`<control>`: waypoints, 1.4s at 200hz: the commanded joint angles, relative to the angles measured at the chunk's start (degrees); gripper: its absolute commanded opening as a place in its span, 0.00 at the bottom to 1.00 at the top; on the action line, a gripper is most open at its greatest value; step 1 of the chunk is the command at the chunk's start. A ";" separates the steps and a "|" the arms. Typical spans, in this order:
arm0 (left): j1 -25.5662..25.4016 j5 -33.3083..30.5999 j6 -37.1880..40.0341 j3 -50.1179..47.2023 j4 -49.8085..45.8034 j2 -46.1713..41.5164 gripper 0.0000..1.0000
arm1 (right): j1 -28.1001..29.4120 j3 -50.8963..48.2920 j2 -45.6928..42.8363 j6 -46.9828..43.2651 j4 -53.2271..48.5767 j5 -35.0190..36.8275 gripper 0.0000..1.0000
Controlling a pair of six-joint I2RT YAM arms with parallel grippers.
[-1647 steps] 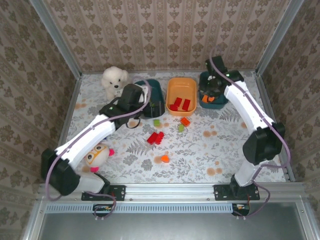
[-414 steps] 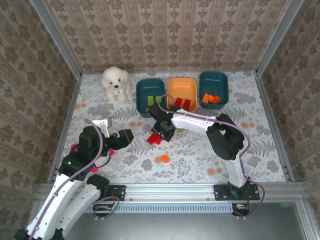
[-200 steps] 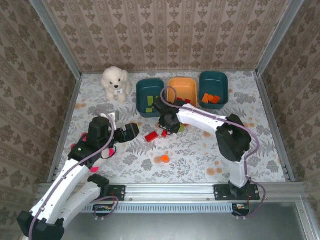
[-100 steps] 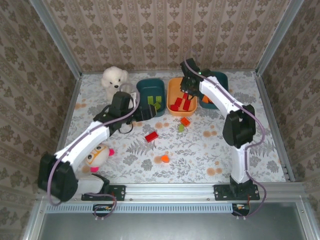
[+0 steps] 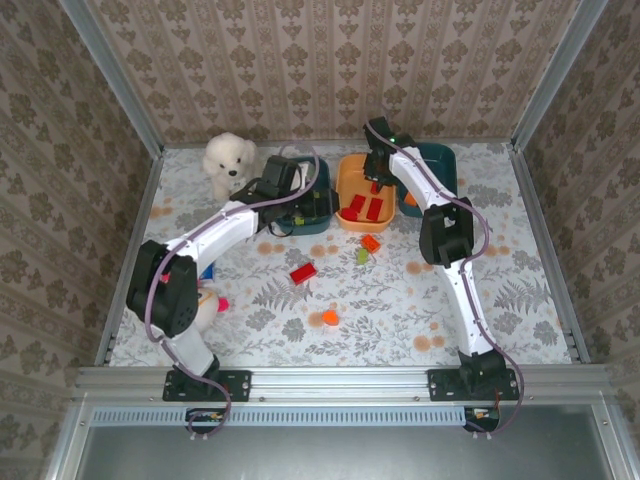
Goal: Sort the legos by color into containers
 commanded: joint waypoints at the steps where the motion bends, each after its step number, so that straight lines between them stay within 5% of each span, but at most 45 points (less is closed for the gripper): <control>1: -0.86 1.12 1.74 1.84 -1.09 0.15 0.91 | -0.41 2.52 -0.03 -0.98 -3.33 -1.81 0.40; 28: -2.09 0.26 3.14 1.94 -3.16 0.03 0.90 | -0.46 2.53 -3.60 -1.89 -2.66 -3.29 0.51; 72: -6.16 -3.36 6.71 1.54 -7.72 -0.58 0.86 | 0.25 -2.28 -15.23 -3.10 -1.12 -6.70 0.51; 122: -11.36 -8.67 7.31 4.55 -13.09 4.97 0.77 | 0.84 -45.61 -48.06 -2.99 18.59 -11.58 0.52; 193: -17.68 -15.10 8.13 12.23 -16.89 16.01 0.72 | 0.70 -87.15 -86.98 0.25 18.02 -20.47 0.68; 236: -19.59 -17.07 8.17 17.47 -18.77 22.35 0.69 | 0.45 -94.31 -97.02 2.03 12.48 -21.65 0.68; 280: -20.07 -19.49 8.45 21.16 -20.57 26.58 0.51 | -0.54 -90.93 -95.44 -1.63 10.49 -22.17 0.68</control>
